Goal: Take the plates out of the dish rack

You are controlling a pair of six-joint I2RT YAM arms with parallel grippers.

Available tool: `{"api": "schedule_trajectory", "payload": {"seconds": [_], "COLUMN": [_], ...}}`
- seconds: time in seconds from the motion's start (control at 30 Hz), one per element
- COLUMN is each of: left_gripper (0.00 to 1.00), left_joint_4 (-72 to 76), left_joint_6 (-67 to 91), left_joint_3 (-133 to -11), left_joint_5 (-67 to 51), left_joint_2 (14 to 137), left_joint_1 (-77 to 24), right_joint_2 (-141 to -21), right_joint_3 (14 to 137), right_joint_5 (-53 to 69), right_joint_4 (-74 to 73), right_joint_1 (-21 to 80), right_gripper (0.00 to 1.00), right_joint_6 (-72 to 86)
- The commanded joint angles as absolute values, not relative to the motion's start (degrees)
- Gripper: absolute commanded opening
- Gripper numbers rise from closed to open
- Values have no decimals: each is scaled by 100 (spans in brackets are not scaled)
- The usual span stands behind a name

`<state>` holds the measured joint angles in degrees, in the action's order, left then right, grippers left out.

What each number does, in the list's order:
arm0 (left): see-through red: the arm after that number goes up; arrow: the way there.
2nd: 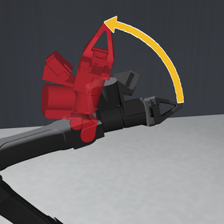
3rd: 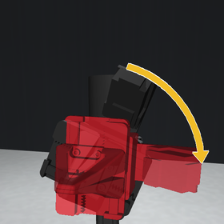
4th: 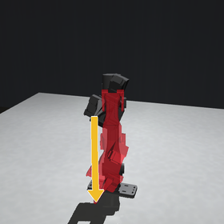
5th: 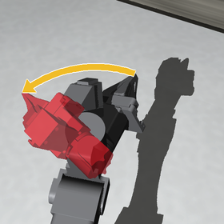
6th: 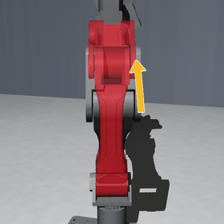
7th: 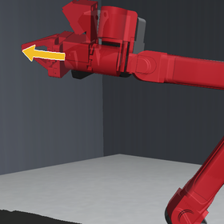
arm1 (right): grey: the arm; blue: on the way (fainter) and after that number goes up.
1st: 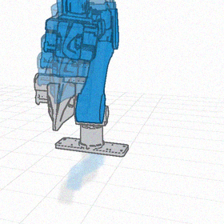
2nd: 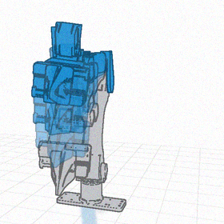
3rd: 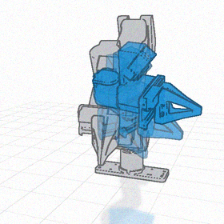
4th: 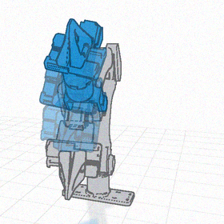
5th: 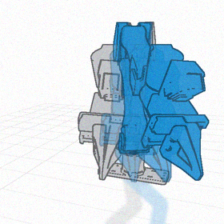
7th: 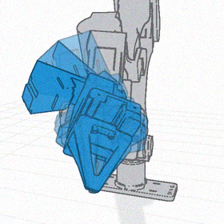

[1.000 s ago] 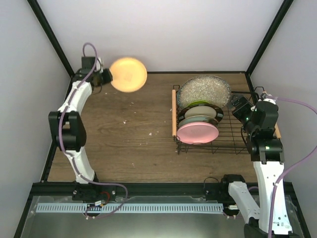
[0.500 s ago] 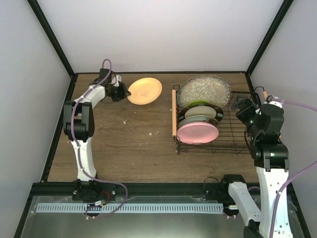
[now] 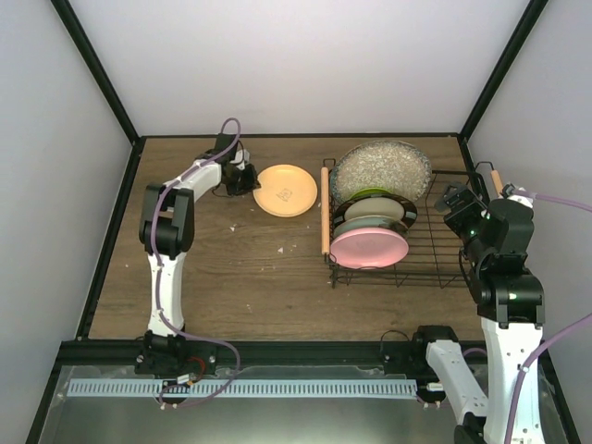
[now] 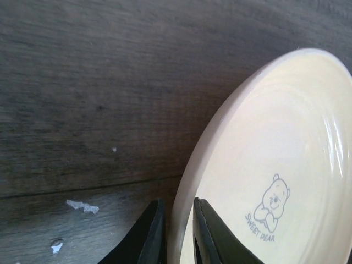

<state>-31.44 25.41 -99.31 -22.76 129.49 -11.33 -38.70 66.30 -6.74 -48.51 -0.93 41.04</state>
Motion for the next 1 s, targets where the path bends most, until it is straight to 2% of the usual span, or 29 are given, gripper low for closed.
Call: {"api": "schedule_trajectory", "payload": {"seconds": [0.0,0.07,0.13,0.2,0.3,0.37,0.5,0.57,0.67,0.83,0.97], "left_gripper": [16,20,29,44,73,81,83,83,83,81,78], "left_joint_4": [-3152,-3128,-3120,-3103,-3117,-3086,-2970,-2876,-2703,-3031,-3197], "left_joint_6": [2420,2404,2389,2386,2368,2305,1894,1499,306,-2179,-3702], "left_joint_3": [-10127,-10157,-10174,-10165,-10209,-10338,-11306,-12076,-12429,-11367,-9964], "left_joint_5": [-1760,-1732,-1715,-1718,-1534,-1350,-1318,-1769,-2545,-2916,-2419], "left_joint_2": [12969,12996,13003,12968,12839,12712,12467,12298,11735,10339,9367], "left_joint_1": [-1177,-1194,-1219,-1235,-1215,-1114,-768,-734,-1081,-2481,-3705], "right_joint_2": [-3809,-3814,-3811,-3805,-3785,-3764,-3715,-3686,-3655,-3715,-3807], "right_joint_3": [6874,6860,6851,6840,6817,6791,6716,6638,6470,6206,6137], "right_joint_5": [-869,-870,-864,-853,-831,-811,-763,-727,-630,-371,-243], "right_joint_4": [-4948,-4938,-4942,-4944,-4944,-4930,-4883,-4830,-4691,-4313,-4114], "right_joint_1": [-35,-36,-35,-35,-36,-35,-35,-35,-40,-35,-40], "right_gripper": [100,100,100,100,100,100,100,100,100,100,100], "right_joint_6": [4063,4027,4011,3988,3965,3964,3964,3964,3972,3972,3968]}}
